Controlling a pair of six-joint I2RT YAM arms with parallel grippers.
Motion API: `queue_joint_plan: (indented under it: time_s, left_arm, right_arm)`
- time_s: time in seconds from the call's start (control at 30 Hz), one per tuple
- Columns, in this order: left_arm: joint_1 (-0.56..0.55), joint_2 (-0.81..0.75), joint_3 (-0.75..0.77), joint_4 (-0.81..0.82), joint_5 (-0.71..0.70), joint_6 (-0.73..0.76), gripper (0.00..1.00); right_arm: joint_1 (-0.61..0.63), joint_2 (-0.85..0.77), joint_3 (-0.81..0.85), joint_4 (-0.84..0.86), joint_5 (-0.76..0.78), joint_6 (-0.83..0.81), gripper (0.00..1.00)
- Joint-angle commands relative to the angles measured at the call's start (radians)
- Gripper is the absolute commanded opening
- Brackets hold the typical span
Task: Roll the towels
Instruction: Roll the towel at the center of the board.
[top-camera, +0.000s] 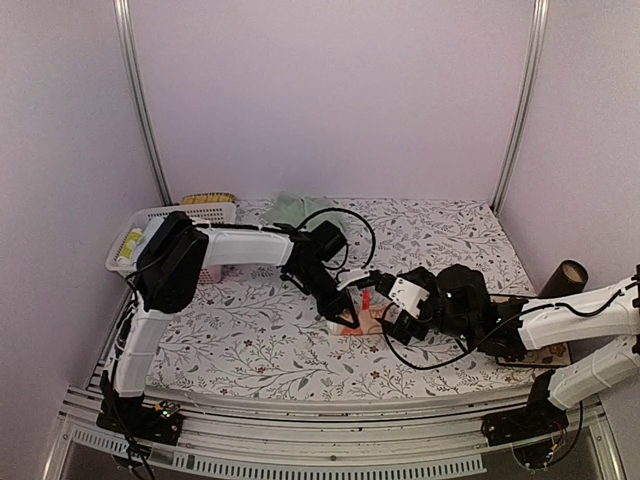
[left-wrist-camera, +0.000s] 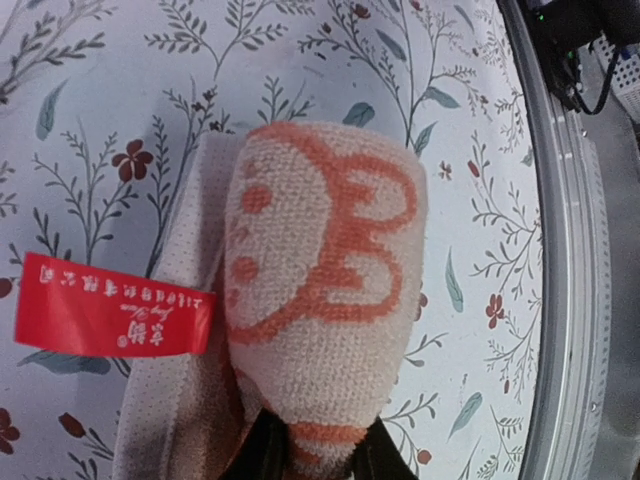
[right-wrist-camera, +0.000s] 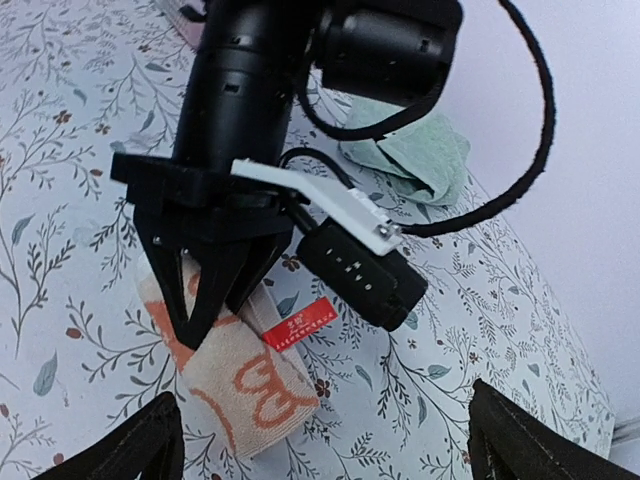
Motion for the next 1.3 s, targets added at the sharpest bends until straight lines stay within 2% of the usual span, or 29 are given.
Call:
queue_joint_plan:
  time_s: [0.0, 0.2, 0.4, 0.63, 0.7, 1.0, 1.13, 1.27]
  left_arm:
    - [0.013, 0.103, 0.021, -0.056, -0.066, -0.115, 0.17]
    - [0.021, 0.099, -0.017, 0.055, -0.055, -0.274, 0.15]
    - [0.027, 0.096, -0.087, 0.176, 0.025, -0.418, 0.13]
    - [0.026, 0.103, -0.155, 0.336, 0.055, -0.598, 0.13]
    - [0.025, 0.104, -0.175, 0.382, 0.069, -0.649, 0.14]
    - [0.008, 0.11, -0.247, 0.537, 0.027, -0.858, 0.11]
    - [0.001, 0.112, -0.293, 0.626, 0.017, -0.95, 0.13]
    - [-0.018, 0.131, -0.281, 0.645, 0.01, -0.986, 0.13]
  right_arm:
    - [-0.011, -0.034, 0.088, -0.115, 0.072, 0.325, 0.99]
    - [-0.012, -0.116, 0.063, -0.119, 0.03, 0.648, 0.99]
    - [-0.045, -0.176, 0.012, -0.138, -0.069, 0.999, 0.99]
    - [-0.081, -0.091, -0.029, -0.177, -0.154, 1.347, 0.99]
    - [-0.088, -0.049, -0.049, -0.133, -0.179, 1.426, 0.99]
    - [-0.151, 0.104, -0.097, 0.032, -0.306, 1.612, 0.99]
    - [-0.201, 0.158, -0.146, 0.172, -0.378, 1.675, 0.95]
    - [-0.239, 0.232, -0.136, 0.258, -0.439, 1.708, 0.93]
